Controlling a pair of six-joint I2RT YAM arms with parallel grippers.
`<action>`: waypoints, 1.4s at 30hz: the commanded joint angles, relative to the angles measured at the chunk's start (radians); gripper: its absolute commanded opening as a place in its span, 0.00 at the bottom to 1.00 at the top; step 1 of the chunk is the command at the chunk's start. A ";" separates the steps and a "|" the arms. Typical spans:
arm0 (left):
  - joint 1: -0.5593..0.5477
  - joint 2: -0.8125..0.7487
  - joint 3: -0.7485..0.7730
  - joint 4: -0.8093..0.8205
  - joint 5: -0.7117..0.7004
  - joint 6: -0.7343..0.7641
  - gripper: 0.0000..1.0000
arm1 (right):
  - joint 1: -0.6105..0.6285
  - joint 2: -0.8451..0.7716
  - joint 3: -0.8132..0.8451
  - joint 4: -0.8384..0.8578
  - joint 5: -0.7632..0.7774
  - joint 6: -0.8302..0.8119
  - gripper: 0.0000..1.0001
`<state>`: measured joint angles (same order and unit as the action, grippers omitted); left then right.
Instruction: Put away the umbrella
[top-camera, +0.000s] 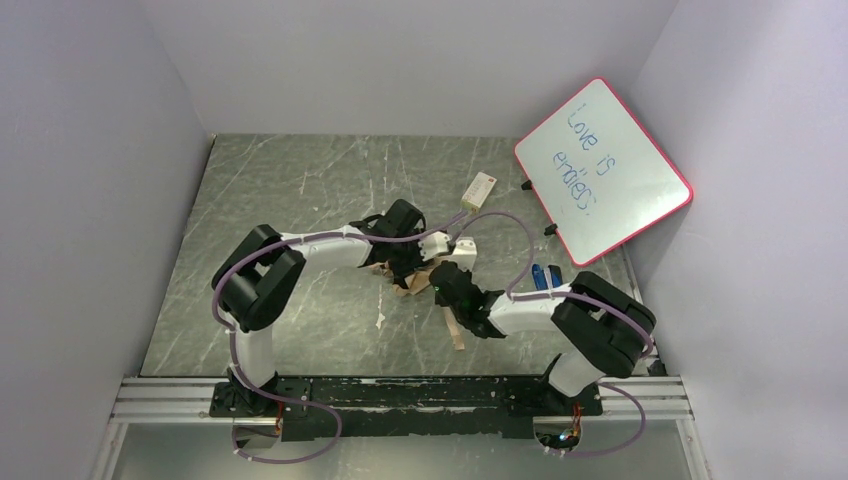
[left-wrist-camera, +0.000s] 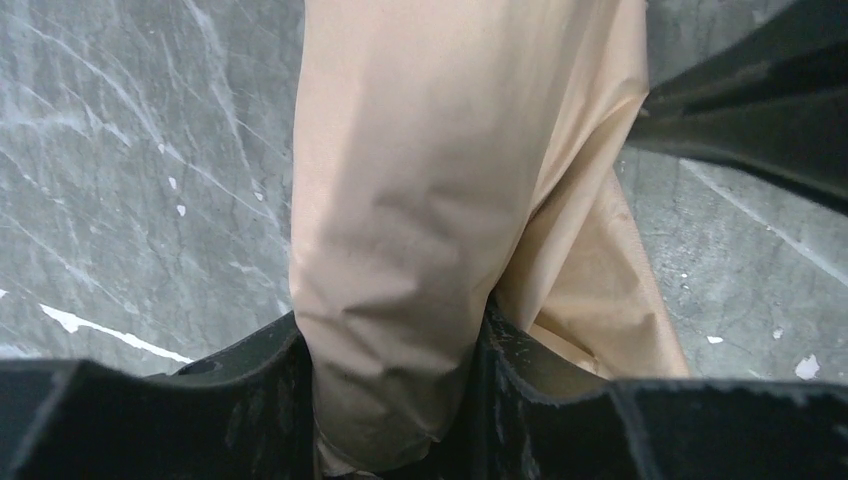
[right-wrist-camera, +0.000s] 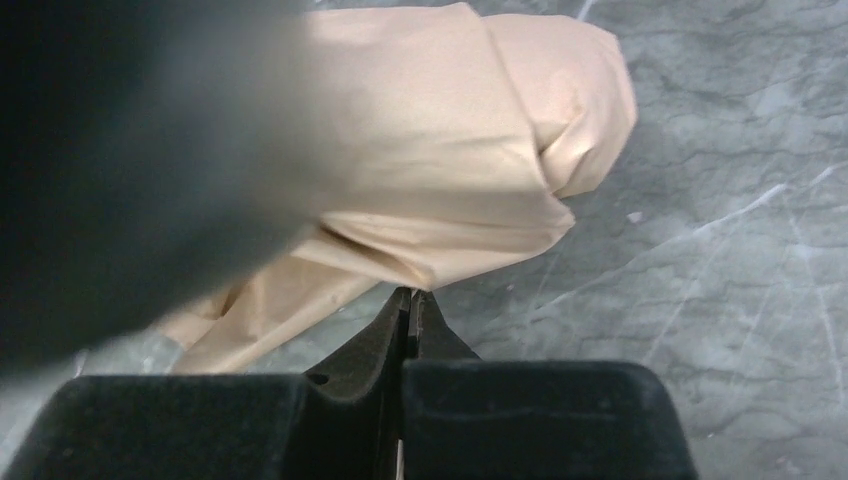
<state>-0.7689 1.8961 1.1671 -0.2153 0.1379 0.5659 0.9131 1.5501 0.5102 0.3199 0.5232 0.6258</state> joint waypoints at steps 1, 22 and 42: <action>0.011 -0.026 0.036 0.032 0.049 -0.087 0.05 | 0.101 0.030 -0.019 -0.097 -0.086 -0.008 0.00; 0.066 -0.088 0.056 0.053 0.116 -0.127 0.05 | 0.263 0.104 0.052 -0.190 -0.005 -0.055 0.00; 0.048 0.001 -0.042 0.088 -0.072 -0.082 0.05 | 0.465 0.261 0.217 -0.548 0.101 -0.047 0.00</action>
<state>-0.7338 1.8496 1.1358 -0.3065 0.2649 0.4698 1.2713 1.7039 0.7174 -0.0105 0.8455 0.5396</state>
